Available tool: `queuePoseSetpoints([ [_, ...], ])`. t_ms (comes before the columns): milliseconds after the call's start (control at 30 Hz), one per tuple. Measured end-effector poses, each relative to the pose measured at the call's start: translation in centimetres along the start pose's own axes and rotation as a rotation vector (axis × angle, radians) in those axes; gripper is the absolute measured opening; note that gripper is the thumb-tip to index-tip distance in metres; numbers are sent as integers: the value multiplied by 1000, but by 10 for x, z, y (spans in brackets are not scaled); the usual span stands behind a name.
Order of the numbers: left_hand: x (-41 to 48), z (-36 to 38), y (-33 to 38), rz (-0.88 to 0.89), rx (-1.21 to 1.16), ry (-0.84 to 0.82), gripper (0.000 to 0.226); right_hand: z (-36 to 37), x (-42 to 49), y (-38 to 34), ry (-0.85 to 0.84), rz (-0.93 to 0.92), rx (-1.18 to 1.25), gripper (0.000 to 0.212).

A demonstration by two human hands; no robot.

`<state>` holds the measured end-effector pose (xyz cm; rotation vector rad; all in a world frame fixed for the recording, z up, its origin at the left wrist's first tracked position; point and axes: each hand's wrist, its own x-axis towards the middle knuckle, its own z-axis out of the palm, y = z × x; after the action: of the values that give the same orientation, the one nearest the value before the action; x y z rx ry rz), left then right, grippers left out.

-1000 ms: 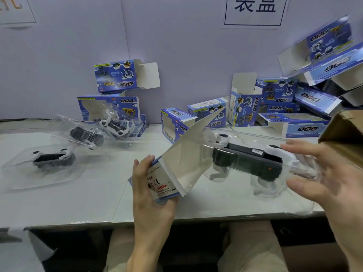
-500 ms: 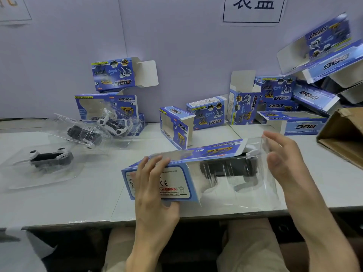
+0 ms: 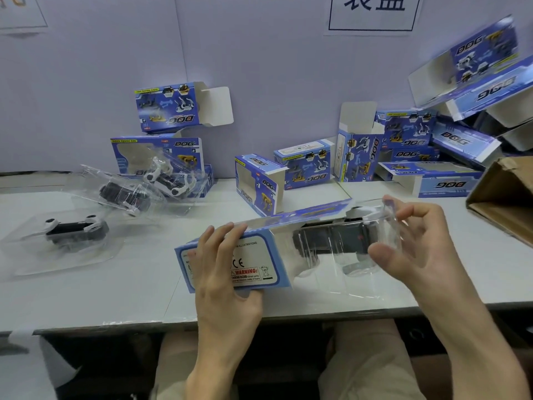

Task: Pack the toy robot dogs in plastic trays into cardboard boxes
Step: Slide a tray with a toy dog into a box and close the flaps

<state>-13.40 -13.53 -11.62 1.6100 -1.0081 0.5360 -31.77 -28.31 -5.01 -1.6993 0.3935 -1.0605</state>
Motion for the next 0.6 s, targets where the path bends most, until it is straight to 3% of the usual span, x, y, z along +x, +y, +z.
queuePoseSetpoints([
  [133,1,3,5,35,15,-60,88,-5,0,3,176,-85,13,51],
  [333,3,-1,-1,-3,41,-36,96,-3,-1,-1,280,-151,80,60],
  [500,6,-7,2,3,-37,-27,90,12,-4,-11,236,-207,121,51],
  [600,7,-6,7,67,-79,-84,89,29,-4,-6,73,-118,9,42],
])
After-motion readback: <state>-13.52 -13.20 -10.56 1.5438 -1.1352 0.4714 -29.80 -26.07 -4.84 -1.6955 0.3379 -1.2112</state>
